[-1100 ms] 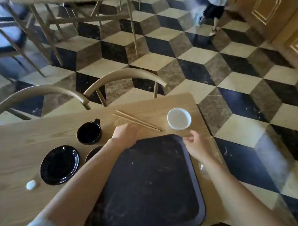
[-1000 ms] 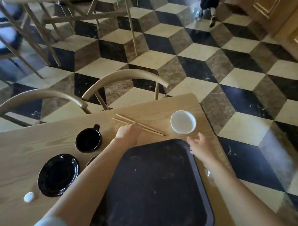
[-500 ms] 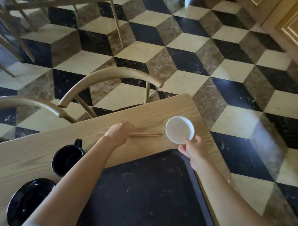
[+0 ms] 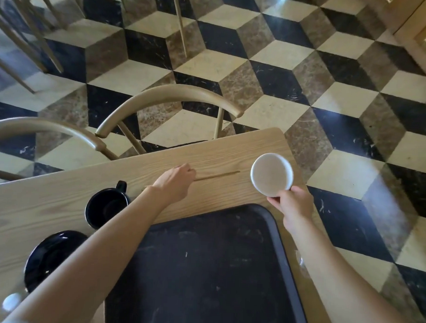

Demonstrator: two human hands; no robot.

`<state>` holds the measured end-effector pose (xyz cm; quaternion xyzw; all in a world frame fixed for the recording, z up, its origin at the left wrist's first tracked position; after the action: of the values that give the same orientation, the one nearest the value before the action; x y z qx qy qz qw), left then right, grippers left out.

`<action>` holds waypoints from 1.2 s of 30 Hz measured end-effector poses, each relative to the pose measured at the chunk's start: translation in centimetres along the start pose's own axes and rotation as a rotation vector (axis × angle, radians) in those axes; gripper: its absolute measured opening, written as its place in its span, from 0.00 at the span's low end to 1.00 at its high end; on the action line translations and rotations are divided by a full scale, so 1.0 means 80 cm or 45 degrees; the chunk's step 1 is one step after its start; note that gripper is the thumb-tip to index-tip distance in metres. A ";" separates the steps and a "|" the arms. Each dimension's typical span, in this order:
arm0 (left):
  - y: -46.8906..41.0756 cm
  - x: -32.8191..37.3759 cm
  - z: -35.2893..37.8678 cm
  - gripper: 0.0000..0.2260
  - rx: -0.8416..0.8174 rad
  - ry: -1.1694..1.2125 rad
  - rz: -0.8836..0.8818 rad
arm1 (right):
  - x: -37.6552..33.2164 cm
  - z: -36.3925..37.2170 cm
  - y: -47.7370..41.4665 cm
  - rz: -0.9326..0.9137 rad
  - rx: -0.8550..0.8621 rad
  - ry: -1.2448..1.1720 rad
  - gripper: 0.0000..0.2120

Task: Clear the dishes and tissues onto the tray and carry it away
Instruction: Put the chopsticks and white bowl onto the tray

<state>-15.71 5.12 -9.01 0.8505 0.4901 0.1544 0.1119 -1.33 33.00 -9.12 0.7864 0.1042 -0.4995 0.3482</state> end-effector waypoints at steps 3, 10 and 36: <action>0.036 0.010 0.000 0.09 0.019 0.021 0.007 | -0.016 -0.009 0.012 -0.021 -0.044 -0.027 0.07; 0.128 0.052 0.067 0.10 -0.137 -0.042 0.025 | -0.013 -0.031 0.047 -0.059 -0.158 0.034 0.06; 0.164 0.062 0.089 0.25 0.281 -0.161 -0.151 | 0.101 -0.057 0.101 0.041 -0.352 0.228 0.07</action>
<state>-0.21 2.66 -10.32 0.8353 0.5454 0.0387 0.0575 9.92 28.57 -11.28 0.7738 0.1899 -0.4028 0.4505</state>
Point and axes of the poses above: each hand's wrist, its own y-axis away from the middle knuckle, its own z-axis out of the palm, x = y × z, the point moved 8 cm from there along -y, towards the middle knuckle, and after that the axes turned 10 degrees about -z, right-handed, at the moved point
